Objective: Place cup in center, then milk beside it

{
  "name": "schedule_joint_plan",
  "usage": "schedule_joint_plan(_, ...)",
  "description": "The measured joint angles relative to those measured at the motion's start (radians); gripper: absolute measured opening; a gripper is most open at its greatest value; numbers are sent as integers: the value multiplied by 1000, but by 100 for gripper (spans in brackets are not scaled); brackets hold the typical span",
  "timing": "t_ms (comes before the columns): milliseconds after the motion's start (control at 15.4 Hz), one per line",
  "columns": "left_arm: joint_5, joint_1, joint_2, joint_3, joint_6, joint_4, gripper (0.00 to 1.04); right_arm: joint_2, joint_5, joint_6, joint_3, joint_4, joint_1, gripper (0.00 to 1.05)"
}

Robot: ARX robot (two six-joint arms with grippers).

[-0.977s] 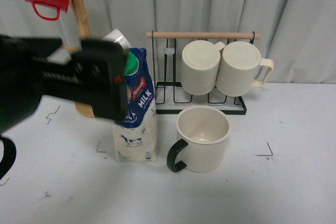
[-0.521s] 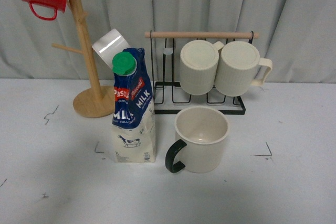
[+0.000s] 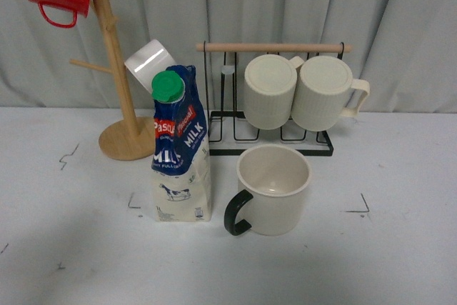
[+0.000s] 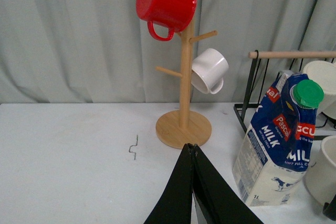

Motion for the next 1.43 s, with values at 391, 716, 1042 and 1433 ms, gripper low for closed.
schedule_joint_plan(391,119,118,-263,-11,-1,-233,2,0,-1,0,0,0,0,98)
schedule_joint_plan(716,119,118,-430,-11,-1,-394,2,0,0,0,0,0,0,98)
schedule_joint_plan(1042,119,118,-501,-11,-1,-463,2,0,0,0,0,0,0,98)
schedule_joint_plan(1433,119,118,-596,-11,-1,-560,2,0,0,0,0,0,0,98)
